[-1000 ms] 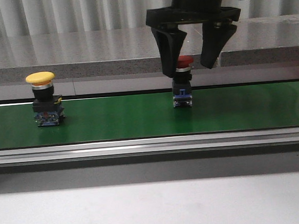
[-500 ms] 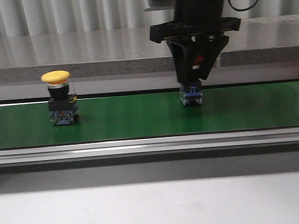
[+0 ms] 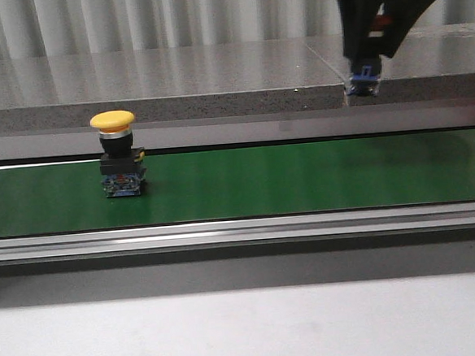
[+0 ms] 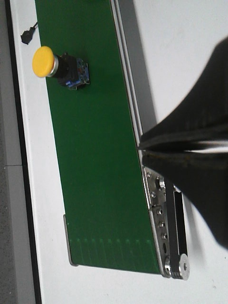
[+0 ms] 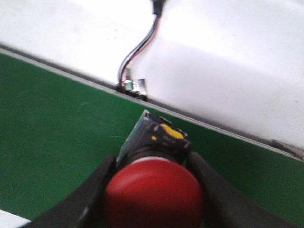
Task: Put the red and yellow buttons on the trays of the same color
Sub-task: 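Carry the red button into the red tray and open the right gripper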
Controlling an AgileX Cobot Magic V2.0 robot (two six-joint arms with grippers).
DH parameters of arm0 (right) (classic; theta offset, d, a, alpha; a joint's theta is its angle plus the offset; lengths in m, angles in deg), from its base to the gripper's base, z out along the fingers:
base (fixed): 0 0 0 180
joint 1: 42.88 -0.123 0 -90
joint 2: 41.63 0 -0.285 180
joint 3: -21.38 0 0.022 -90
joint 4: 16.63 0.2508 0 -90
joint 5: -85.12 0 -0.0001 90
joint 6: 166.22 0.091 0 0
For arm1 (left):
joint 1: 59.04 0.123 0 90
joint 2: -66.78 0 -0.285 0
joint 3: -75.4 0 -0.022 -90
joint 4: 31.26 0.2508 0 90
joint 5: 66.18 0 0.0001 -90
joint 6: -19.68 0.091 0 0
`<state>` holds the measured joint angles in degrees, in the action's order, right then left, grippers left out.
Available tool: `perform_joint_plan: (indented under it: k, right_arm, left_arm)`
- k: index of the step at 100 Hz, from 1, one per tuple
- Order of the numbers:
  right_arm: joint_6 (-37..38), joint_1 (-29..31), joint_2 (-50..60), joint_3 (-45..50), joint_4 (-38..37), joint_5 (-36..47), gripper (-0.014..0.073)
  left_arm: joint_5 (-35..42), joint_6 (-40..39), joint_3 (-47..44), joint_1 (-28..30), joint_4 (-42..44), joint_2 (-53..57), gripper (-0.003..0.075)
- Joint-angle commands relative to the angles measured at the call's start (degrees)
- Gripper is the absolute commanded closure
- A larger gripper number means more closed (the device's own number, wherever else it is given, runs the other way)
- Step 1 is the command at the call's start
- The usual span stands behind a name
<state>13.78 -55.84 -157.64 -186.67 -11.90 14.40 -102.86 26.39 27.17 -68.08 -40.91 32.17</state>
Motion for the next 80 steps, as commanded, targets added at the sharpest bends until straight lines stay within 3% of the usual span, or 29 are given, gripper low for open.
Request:
perform_joint_plan:
  k: [1, 63, 80]
  right_arm:
    - [0.00, 3.49, 5.07, -1.86, -0.23, -2.48, 0.0453]
    - [3.54, 29.48, 8.89, -1.86, -0.71, -4.68, 0.0453]
    - [7.44, 35.25, 8.81, -1.75, -2.98, -4.77, 0.0453]
  left_arm:
    - [3.65, 0.08, 1.48, -0.44, -0.97, -0.28, 0.0740]
    - [3.65, 0.08, 1.48, -0.44, -0.97, -0.28, 0.0740]
    - [3.65, 0.08, 1.48, -0.44, -0.97, -0.28, 0.0740]
